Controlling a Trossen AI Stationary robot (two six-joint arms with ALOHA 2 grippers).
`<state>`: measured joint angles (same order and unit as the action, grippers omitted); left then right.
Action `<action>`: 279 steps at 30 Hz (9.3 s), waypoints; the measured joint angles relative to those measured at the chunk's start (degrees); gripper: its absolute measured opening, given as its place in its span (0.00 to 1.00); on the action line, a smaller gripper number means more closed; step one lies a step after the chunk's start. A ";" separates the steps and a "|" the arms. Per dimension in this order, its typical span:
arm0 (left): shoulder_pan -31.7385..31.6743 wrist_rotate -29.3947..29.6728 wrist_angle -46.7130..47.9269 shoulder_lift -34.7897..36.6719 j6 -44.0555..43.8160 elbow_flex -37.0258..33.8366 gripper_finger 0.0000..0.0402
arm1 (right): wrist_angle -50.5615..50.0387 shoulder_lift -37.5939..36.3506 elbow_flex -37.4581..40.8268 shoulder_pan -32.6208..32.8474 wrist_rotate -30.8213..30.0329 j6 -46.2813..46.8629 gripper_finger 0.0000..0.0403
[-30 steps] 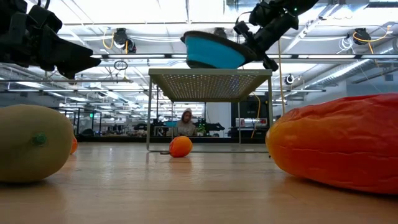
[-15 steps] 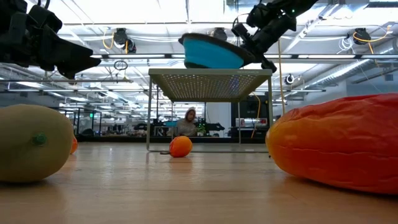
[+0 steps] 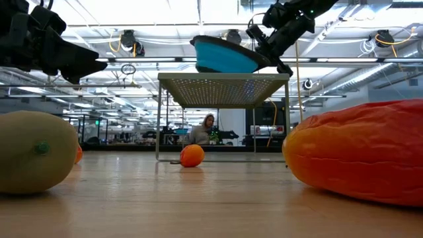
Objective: Pick & Place Fruit
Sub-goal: Put the blue strainer bowl on the shelf, then put the mango into the blue strainer bowl on the shelf
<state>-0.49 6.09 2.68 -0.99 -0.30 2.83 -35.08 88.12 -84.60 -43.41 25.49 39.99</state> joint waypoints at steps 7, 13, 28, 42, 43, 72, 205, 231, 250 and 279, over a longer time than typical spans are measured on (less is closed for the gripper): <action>-0.02 0.00 -0.01 0.00 -0.02 0.01 0.58 | -1.11 0.00 0.02 0.43 -0.31 -0.38 0.02; -0.01 0.00 -0.01 0.00 0.00 0.02 0.58 | -1.14 0.43 0.02 1.06 -0.25 -0.38 0.02; -0.02 -0.07 -1.70 0.00 0.00 0.02 0.58 | -0.54 1.73 0.04 1.56 0.35 -1.69 0.02; -0.01 -0.09 -6.20 -0.01 0.00 0.02 0.58 | -0.51 1.75 0.04 0.84 0.04 -2.26 0.03; -0.02 -0.09 -6.20 0.00 0.00 0.02 0.58 | -0.62 1.75 0.04 0.85 0.08 -2.32 0.03; -0.01 -0.11 -6.16 0.00 0.02 0.02 0.58 | -1.73 1.75 0.04 0.63 0.10 -3.00 0.12; -0.01 -0.04 -6.32 0.00 0.02 0.00 0.58 | -2.89 -41.90 14.56 -2.63 -4.40 -15.44 0.35; -0.02 -0.02 -6.34 -0.02 0.02 0.02 0.58 | 21.63 -55.06 41.07 -2.56 1.75 -13.03 0.35; -0.01 0.00 -6.34 -0.01 0.02 0.01 0.58 | 23.96 -58.82 45.55 -2.54 1.41 -17.34 0.35; 0.00 0.04 -6.34 0.00 0.02 0.02 0.58 | 30.57 -66.23 62.05 -2.56 1.17 -27.25 0.35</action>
<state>-0.49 6.13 -3.66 -1.00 -0.27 2.85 -4.51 21.89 -22.54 -45.98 26.66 12.75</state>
